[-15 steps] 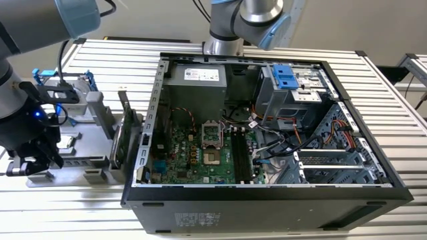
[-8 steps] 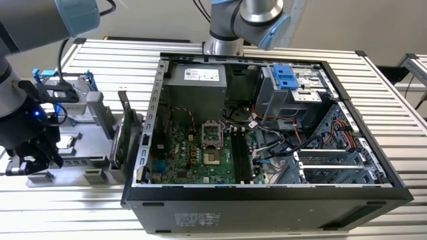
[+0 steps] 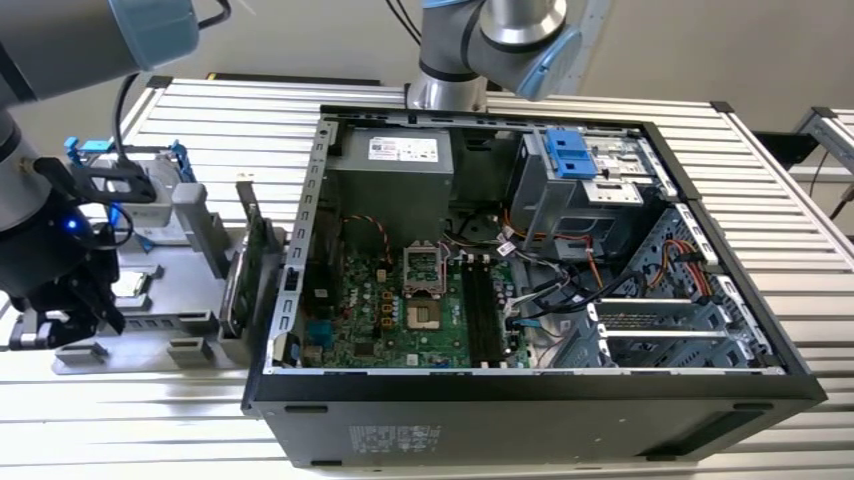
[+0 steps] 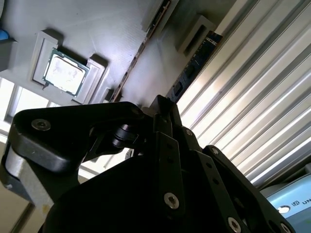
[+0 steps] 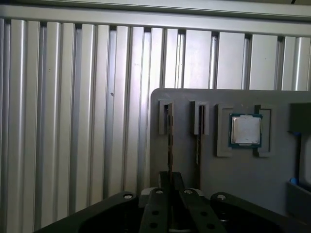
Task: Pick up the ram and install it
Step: 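Pick up the ram and move it above insertion slot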
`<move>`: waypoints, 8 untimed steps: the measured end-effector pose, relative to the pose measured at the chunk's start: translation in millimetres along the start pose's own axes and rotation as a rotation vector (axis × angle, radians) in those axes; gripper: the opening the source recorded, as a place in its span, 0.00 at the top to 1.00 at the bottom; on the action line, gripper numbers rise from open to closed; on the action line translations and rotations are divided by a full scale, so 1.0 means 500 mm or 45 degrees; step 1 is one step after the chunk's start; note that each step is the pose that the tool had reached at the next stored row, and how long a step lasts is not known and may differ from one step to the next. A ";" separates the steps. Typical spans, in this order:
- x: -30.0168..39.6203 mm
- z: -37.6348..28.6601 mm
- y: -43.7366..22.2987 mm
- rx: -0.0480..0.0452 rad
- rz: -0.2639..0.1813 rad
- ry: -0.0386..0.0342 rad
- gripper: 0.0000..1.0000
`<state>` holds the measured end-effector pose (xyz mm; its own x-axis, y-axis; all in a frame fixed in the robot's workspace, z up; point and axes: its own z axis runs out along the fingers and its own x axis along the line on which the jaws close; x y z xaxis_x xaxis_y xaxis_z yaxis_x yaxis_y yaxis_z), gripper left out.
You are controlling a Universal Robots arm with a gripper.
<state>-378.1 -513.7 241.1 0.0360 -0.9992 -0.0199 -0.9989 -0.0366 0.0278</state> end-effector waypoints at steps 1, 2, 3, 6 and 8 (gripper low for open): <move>0.000 -0.001 0.000 0.000 0.000 0.0000 1.00; 0.000 -0.002 0.000 0.000 0.000 0.0001 1.00; 0.000 -0.002 0.000 0.000 0.000 0.0001 1.00; 0.000 -0.002 0.001 -0.001 0.000 0.0005 1.00; 0.000 -0.002 0.001 0.000 0.000 0.0000 1.00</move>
<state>-378.5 -513.7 242.1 0.0361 -0.9991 -0.0200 -0.9989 -0.0366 0.0278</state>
